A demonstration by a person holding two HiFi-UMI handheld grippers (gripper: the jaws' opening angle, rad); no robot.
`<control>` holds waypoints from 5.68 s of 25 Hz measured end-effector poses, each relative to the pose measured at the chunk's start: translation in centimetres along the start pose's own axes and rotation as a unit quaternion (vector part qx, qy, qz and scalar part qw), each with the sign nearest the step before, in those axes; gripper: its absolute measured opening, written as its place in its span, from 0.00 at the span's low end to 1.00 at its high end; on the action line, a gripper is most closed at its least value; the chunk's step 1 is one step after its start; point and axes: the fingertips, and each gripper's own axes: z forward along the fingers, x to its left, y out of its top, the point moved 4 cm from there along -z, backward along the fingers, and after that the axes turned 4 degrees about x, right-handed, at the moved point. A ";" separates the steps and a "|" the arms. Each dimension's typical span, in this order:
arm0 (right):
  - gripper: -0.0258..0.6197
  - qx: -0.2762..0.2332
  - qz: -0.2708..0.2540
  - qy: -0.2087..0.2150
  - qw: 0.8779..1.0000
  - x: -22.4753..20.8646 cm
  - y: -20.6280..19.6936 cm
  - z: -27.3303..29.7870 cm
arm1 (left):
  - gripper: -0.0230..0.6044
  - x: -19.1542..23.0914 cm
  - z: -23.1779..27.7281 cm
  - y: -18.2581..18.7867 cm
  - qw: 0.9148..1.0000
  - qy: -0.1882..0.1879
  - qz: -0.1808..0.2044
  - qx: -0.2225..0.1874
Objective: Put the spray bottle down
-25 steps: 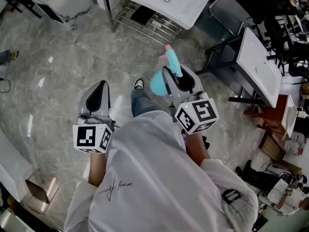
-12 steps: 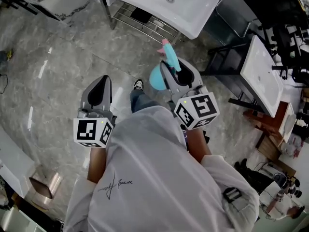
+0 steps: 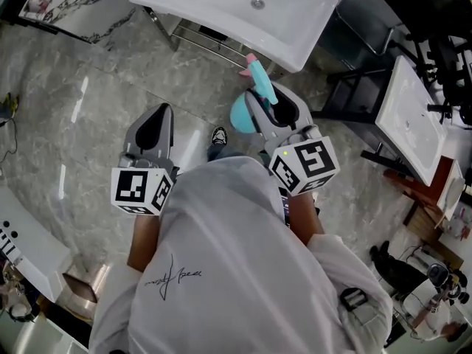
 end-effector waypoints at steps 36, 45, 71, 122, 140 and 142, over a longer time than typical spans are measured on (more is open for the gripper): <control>0.25 -0.066 0.051 -0.148 0.985 -4.4 8.1 13.4 | 0.12 12.5 19.9 11.2 0.980 -0.169 0.106 0.001; 0.25 -0.061 0.048 -0.184 0.980 -4.0 11.5 20.2 | 0.12 17.7 24.1 14.5 0.970 -0.214 0.117 -0.007; 0.25 -0.031 0.027 -0.255 0.966 -4.1 14.9 29.3 | 0.12 25.7 31.5 18.9 0.946 -0.307 0.097 -0.027; 0.25 -0.057 0.047 -0.173 0.982 -14.7 20.0 33.4 | 0.12 25.6 35.6 19.7 0.967 -0.251 0.041 0.005; 0.25 -0.042 0.067 -0.163 0.983 -18.9 20.1 35.3 | 0.12 25.3 36.8 19.9 0.970 -0.237 0.044 0.025; 0.25 -0.038 0.068 -0.160 0.984 -19.5 19.9 35.6 | 0.12 25.3 36.9 19.8 0.971 -0.235 0.046 0.028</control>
